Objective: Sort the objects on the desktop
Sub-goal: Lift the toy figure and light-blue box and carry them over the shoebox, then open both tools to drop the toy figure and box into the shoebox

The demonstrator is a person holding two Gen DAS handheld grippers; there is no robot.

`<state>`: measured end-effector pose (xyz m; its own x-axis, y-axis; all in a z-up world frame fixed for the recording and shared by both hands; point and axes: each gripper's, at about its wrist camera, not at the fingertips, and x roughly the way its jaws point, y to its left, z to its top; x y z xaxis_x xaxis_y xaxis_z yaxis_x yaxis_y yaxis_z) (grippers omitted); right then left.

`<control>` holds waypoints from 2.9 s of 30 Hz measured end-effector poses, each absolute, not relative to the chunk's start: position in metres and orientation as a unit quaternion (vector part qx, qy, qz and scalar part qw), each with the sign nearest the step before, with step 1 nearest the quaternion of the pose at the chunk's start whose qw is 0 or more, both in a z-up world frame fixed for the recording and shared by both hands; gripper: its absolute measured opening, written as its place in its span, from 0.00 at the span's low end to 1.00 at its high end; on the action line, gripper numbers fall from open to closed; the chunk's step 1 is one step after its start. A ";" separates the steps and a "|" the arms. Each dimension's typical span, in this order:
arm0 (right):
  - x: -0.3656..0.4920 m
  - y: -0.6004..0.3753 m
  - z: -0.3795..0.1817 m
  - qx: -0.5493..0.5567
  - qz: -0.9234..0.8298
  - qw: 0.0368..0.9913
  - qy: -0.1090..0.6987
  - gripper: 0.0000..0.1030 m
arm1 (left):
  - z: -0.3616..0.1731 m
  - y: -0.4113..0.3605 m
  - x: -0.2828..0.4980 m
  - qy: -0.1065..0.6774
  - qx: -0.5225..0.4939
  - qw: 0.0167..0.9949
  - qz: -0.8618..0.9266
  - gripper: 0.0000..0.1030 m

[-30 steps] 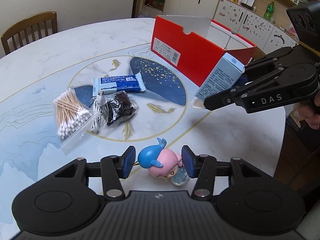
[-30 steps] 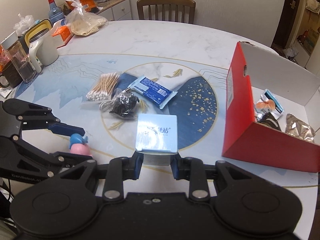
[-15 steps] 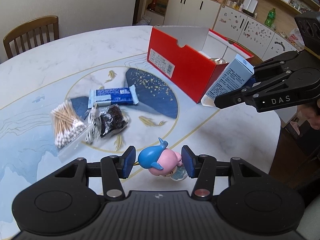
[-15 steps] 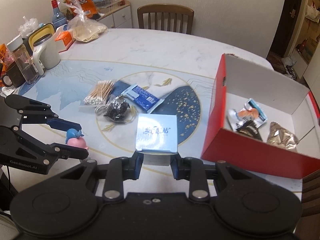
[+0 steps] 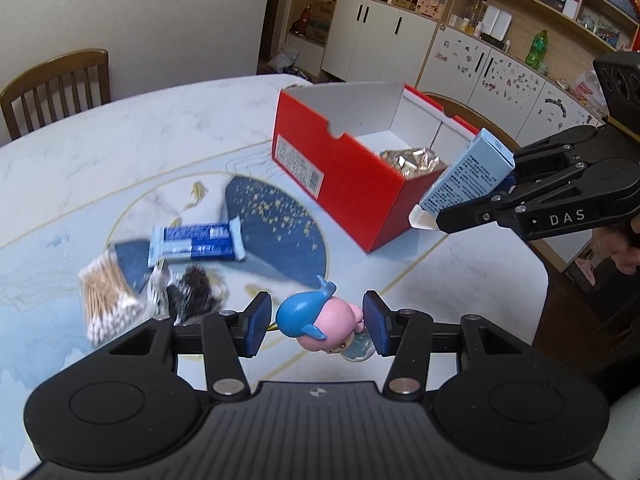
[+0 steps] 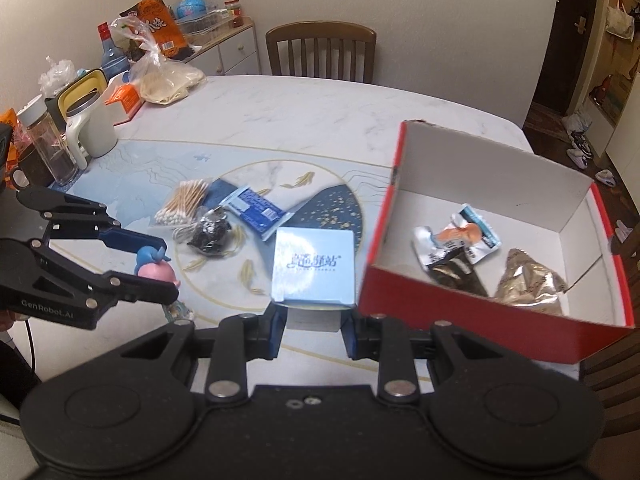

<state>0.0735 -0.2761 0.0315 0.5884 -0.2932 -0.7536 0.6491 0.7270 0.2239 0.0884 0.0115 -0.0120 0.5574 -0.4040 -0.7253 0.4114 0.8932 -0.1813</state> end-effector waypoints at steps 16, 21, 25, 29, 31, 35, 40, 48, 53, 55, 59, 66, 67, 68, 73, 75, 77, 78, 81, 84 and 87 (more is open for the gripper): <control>0.017 -0.342 0.040 0.237 -0.271 0.859 0.365 0.27 | 0.028 -0.045 0.142 0.378 0.002 0.895 -0.236 0.47; 0.003 -0.361 0.036 0.238 -0.272 0.857 0.367 0.27 | 0.040 -0.066 0.160 0.368 0.013 0.899 -0.239 0.47; -0.006 -0.373 0.030 0.239 -0.276 0.854 0.370 0.27 | 0.048 -0.082 0.174 0.359 0.022 0.901 -0.244 0.47; -0.015 -0.385 0.024 0.239 -0.279 0.852 0.374 0.27 | 0.055 -0.098 0.190 0.348 0.028 0.903 -0.249 0.47; -0.018 -0.391 0.020 0.240 -0.280 0.849 0.379 0.27 | 0.056 -0.106 0.199 0.346 0.032 0.904 -0.250 0.47; -0.021 -0.403 0.009 0.246 -0.284 0.843 0.384 0.27 | 0.053 -0.122 0.218 0.351 0.040 0.902 -0.248 0.47; -0.024 -0.415 -0.001 0.253 -0.276 0.840 0.392 0.27 | 0.042 -0.135 0.245 0.365 0.039 0.897 -0.246 0.47; -0.020 -0.438 -0.019 0.259 -0.259 0.833 0.415 0.27 | 0.014 -0.155 0.281 0.398 0.052 0.886 -0.232 0.47; -0.013 -0.447 -0.029 0.262 -0.246 0.829 0.429 0.27 | -0.001 -0.170 0.294 0.413 0.078 0.879 -0.226 0.47; -0.010 -0.450 -0.034 0.265 -0.238 0.826 0.436 0.27 | -0.008 -0.174 0.300 0.419 0.088 0.875 -0.225 0.47; -0.005 -0.454 -0.044 0.276 -0.217 0.819 0.453 0.27 | -0.019 -0.181 0.305 0.428 0.108 0.869 -0.222 0.47; 0.009 -0.461 -0.058 0.286 -0.187 0.806 0.484 0.27 | -0.034 -0.190 0.316 0.442 0.131 0.862 -0.212 0.47; 0.011 -0.462 -0.060 0.287 -0.184 0.803 0.488 0.27 | -0.036 -0.191 0.319 0.445 0.134 0.860 -0.210 0.47; 0.011 -0.464 -0.061 0.292 -0.179 0.802 0.489 0.27 | -0.037 -0.192 0.320 0.447 0.137 0.859 -0.210 0.47; 0.015 -0.471 -0.064 0.300 -0.154 0.801 0.495 0.27 | -0.046 -0.194 0.323 0.455 0.150 0.852 -0.213 0.47; 0.014 -0.477 -0.068 0.324 -0.141 0.795 0.494 0.27 | -0.045 -0.192 0.325 0.458 0.144 0.851 -0.213 0.47; 0.015 -0.480 -0.071 0.332 -0.140 0.790 0.495 0.27 | -0.045 -0.192 0.327 0.457 0.147 0.851 -0.212 0.47; 0.016 -0.483 -0.071 0.333 -0.142 0.789 0.496 0.27 | -0.046 -0.192 0.327 0.457 0.148 0.852 -0.210 0.47; 0.017 -0.491 -0.071 0.333 -0.151 0.786 0.498 0.27 | -0.048 -0.188 0.330 0.459 0.138 0.854 -0.200 0.47; 0.021 -0.493 -0.075 0.320 -0.155 0.785 0.507 0.27 | -0.050 -0.191 0.333 0.461 0.149 0.852 -0.198 0.47; 0.027 -0.494 -0.077 0.312 -0.155 0.785 0.513 0.27 | -0.051 -0.192 0.333 0.461 0.150 0.852 -0.198 0.47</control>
<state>0.0267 -0.4938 -0.0771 0.4263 0.0768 -0.9013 0.5622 0.7581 0.3305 0.3333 -0.1919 -0.0506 0.4974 -0.1986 -0.8445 0.4753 0.8767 0.0738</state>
